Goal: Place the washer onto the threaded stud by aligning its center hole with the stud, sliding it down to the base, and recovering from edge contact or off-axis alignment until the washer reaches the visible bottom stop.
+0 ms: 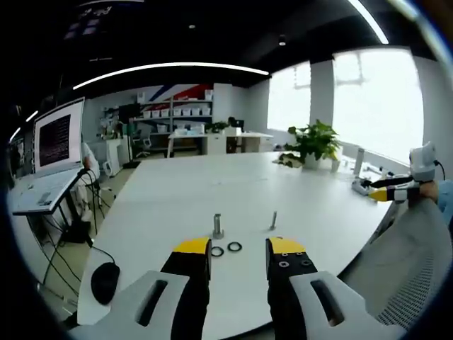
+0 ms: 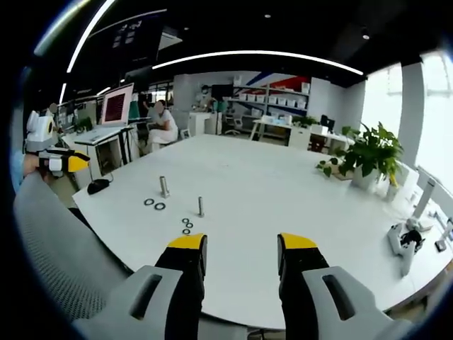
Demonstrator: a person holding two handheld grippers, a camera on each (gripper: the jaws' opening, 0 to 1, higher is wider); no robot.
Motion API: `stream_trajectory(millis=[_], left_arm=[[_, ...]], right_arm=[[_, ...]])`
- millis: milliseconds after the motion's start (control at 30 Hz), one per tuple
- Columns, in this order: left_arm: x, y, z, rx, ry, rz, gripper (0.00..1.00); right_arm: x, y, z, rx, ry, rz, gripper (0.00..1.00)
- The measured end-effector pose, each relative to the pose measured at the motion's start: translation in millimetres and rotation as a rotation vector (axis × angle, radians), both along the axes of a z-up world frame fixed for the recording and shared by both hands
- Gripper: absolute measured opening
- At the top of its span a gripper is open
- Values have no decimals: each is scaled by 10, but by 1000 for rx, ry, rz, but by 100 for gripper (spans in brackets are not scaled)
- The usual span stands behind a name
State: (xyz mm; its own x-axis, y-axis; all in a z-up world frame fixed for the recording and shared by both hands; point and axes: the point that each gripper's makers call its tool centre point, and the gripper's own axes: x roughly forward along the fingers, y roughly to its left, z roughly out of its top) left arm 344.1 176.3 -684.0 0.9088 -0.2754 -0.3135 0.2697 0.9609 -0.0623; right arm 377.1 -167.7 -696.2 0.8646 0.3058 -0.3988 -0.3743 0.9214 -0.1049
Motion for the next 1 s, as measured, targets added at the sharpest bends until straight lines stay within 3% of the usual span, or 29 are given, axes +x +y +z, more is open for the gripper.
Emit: stream_trajectory(millis=[1000], left_arm=[[-5,-10,-17,-4,10,-5,25]], right_arm=[[-3,23,-12,13,7,15,36]])
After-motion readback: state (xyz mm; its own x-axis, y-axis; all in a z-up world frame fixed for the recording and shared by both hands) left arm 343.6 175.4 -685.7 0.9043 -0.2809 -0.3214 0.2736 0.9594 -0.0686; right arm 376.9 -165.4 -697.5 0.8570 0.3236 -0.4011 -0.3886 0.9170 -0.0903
